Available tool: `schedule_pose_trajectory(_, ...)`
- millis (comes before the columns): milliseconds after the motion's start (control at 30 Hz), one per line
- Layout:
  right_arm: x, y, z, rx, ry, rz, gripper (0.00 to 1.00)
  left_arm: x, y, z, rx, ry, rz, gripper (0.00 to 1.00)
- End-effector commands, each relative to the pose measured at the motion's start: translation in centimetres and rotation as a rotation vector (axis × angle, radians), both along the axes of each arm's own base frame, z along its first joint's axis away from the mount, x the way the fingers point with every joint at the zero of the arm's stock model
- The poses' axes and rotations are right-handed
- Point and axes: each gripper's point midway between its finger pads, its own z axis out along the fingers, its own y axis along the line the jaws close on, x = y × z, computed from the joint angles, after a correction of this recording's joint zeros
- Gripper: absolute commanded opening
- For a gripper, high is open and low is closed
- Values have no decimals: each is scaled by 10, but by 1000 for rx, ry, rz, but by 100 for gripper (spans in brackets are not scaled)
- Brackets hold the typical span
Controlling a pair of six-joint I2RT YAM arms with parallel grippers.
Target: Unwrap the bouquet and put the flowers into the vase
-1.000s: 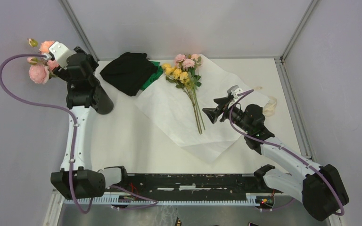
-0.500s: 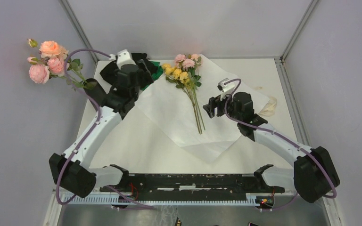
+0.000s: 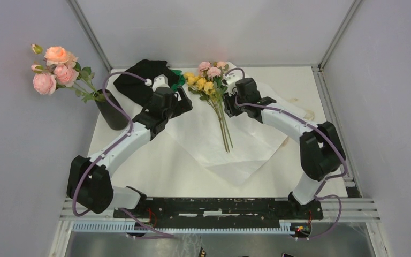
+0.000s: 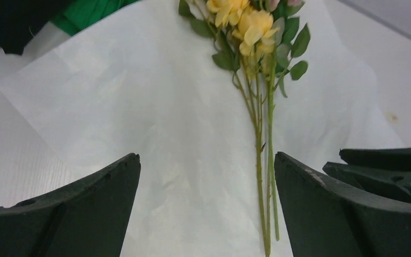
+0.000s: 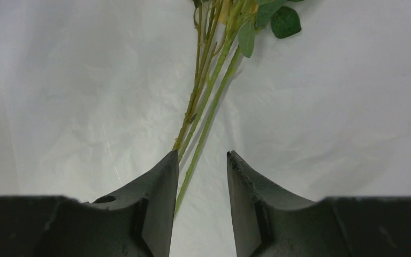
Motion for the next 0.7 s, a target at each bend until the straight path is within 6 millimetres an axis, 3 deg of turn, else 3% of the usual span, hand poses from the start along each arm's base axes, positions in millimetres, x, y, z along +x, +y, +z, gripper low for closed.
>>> schedule_pose_trajectory(0,-2,9,-27,-96,93,10,45,-4,-11,-10,-86,-6,-16,100)
schedule_pose_trajectory(200,3,25,-44,-137,119,-2,44,-7,-10,-26,-42,9,-36,100)
schedule_pose_trajectory(367,11,29,-59,-150,140,-13,31,-7,-11,-30,-28,13,-52,100)
schedule_pose_trajectory(533,13,28,-82,-178,177,-22,30,-7,-14,-34,-35,13,-65,100)
schedule_pose_trajectory(667,15,29,-87,-186,177,-23,31,-7,-15,-36,-32,16,-72,100)
